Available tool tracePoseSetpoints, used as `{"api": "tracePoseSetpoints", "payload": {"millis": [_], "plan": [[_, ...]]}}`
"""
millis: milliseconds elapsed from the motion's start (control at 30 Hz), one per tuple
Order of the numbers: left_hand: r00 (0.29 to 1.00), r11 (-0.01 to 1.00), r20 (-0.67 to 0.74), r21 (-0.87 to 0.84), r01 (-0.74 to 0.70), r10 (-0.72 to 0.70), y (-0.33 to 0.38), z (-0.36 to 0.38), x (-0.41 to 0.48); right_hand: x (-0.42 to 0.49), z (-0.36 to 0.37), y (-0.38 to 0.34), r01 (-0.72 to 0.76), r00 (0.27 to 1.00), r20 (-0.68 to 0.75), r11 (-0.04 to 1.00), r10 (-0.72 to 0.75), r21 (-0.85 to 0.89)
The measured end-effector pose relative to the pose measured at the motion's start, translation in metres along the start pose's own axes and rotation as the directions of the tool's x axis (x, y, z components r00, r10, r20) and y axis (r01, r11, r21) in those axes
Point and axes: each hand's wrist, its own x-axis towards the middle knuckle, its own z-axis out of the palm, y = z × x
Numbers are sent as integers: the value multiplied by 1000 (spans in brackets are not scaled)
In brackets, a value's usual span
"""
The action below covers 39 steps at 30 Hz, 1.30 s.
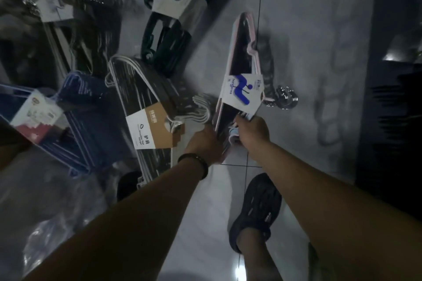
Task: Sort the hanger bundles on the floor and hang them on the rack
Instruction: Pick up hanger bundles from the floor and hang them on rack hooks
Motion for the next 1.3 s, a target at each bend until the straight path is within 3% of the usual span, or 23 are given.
{"api": "tracePoseSetpoints", "payload": {"millis": [133, 300, 433, 567, 767, 967, 1033, 1133, 1233, 1300], "plan": [[994, 1000, -107, 18, 5, -3, -1, 3, -11, -9, 2, -4, -58, 998, -1, 998, 58, -28], [980, 999, -196, -37, 19, -26, 27, -5, -36, -18, -8, -19, -178, 983, -22, 974, 183, 143], [968, 997, -250, -78, 4, -23, 37, -10, -48, -34, -18, -26, -209, 978, 88, 923, 190, 324], [952, 992, -294, -69, -107, 82, 38, -16, -63, -54, -34, -33, -249, 963, 239, 757, 126, 604], [908, 954, -363, -129, -271, 209, 59, -50, -141, -118, -71, -57, -227, 942, 335, 677, -30, 700], [865, 863, -363, -238, -446, 347, 97, -135, -258, -242, -131, -100, 54, 971, 125, 692, -205, 720], [890, 797, -233, -398, -454, 391, 119, -175, -314, -300, -168, -119, 104, 971, 71, 666, -230, 738], [881, 620, 89, -744, -251, 464, 155, -243, -381, -388, -223, -141, 194, 962, -6, 666, -274, 720], [887, 533, -30, -789, -304, 462, 203, -317, -429, -462, -266, -148, 321, 942, -152, 670, -299, 670], [851, 405, -125, -838, -366, 511, 236, -367, -466, -511, -285, -145, 378, 921, -189, 658, -341, 651]]}}
